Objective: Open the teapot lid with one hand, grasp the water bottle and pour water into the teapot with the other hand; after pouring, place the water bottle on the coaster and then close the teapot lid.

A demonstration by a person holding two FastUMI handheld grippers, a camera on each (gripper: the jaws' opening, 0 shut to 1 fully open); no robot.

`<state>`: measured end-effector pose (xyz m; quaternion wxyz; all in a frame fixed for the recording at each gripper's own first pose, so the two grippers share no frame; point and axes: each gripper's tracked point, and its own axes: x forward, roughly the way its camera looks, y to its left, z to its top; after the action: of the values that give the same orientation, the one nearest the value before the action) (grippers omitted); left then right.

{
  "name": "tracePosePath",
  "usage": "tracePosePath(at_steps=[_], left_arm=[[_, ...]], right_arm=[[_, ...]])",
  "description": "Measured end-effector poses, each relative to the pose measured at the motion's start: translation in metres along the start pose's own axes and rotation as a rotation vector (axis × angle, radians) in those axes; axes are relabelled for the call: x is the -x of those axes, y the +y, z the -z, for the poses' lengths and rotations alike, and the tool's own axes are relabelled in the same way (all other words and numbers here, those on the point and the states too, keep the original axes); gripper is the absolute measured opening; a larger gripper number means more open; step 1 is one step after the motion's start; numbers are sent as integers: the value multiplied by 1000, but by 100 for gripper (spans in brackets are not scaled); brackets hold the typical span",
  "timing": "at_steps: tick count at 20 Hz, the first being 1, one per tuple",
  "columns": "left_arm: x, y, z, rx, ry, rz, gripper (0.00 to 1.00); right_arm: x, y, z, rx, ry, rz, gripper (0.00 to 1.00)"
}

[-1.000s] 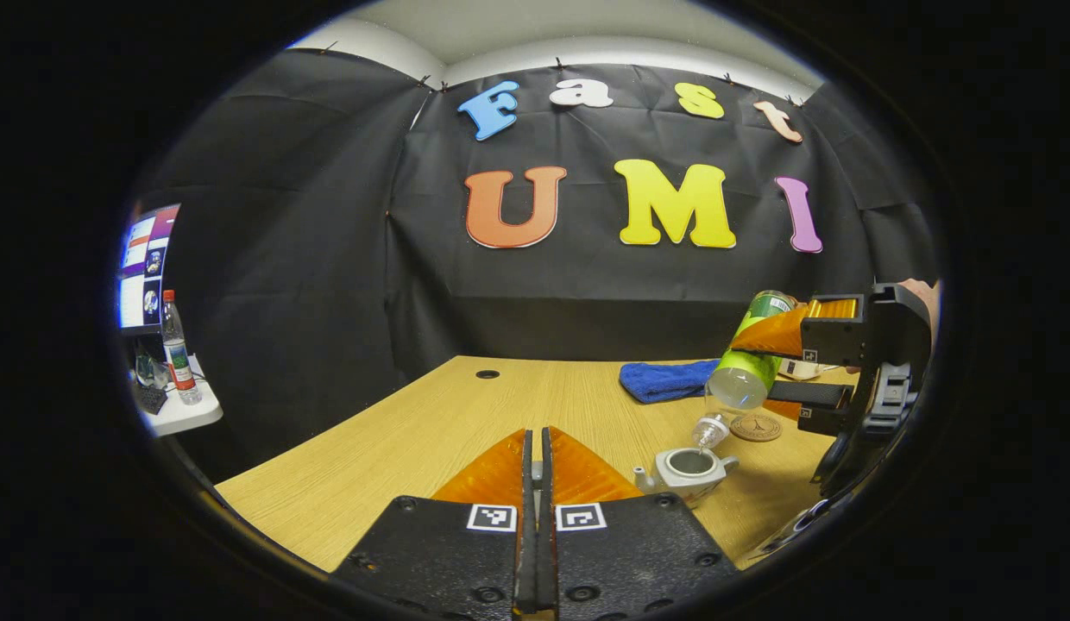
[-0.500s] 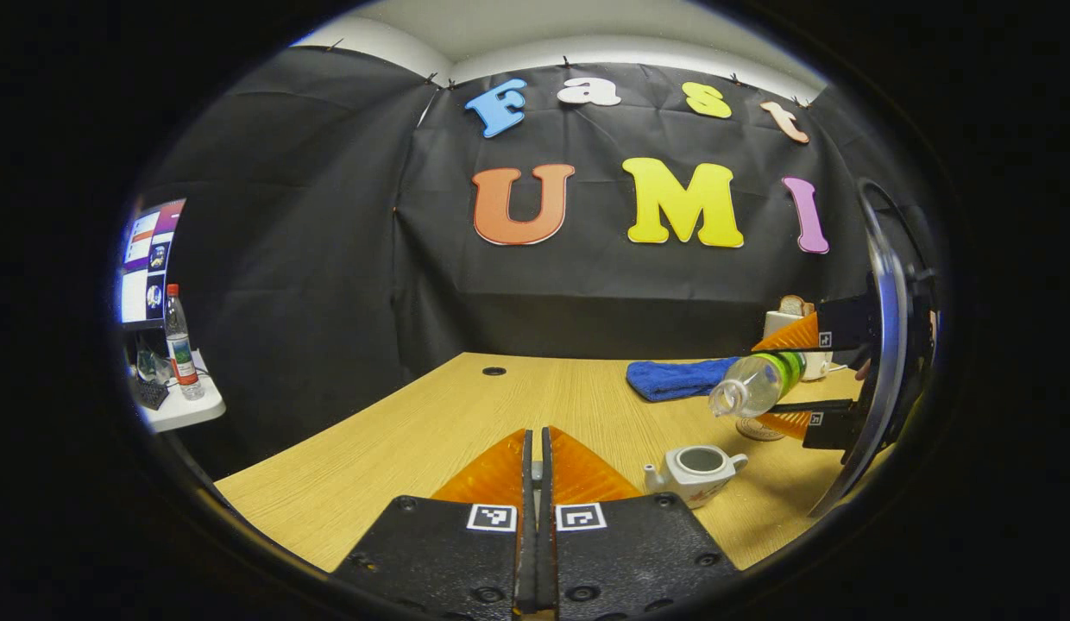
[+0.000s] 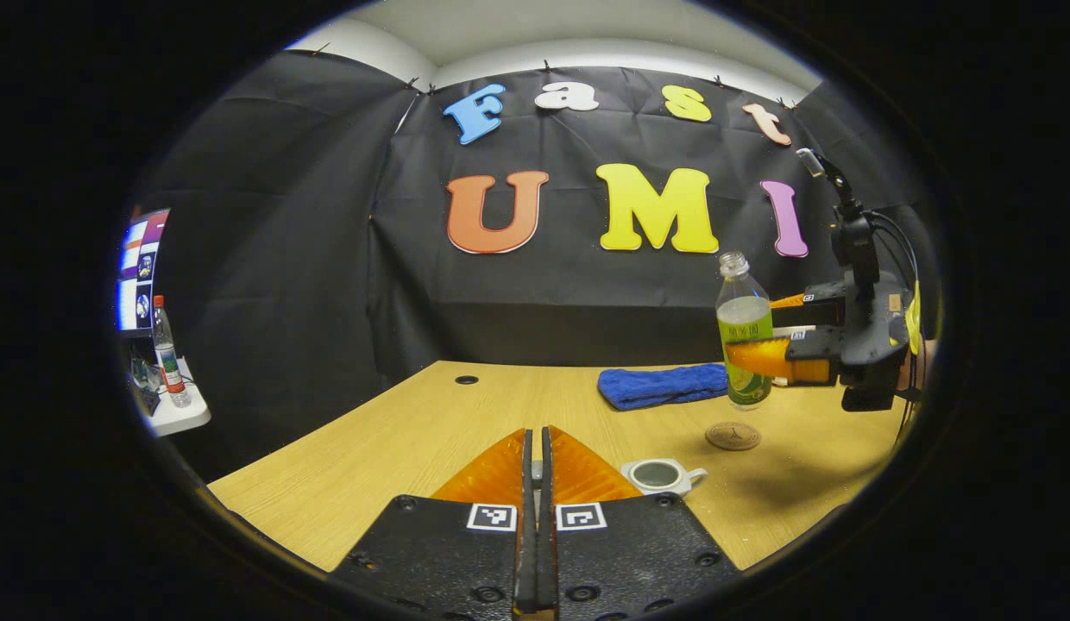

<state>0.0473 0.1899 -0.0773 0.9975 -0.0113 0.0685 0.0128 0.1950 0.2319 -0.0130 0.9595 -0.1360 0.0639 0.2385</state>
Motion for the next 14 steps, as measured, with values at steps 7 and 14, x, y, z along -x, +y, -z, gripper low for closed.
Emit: tracePosePath(at_steps=[7, 14], left_arm=[[-3, -23, -2, -10, 0, 45, 3], [-6, -30, 2, -24, 11, 57, 3]], right_arm=[[-21, -49, 59, -349, 51, 37, 70], [-32, -36, 77, -354, 57, 40, 67]])
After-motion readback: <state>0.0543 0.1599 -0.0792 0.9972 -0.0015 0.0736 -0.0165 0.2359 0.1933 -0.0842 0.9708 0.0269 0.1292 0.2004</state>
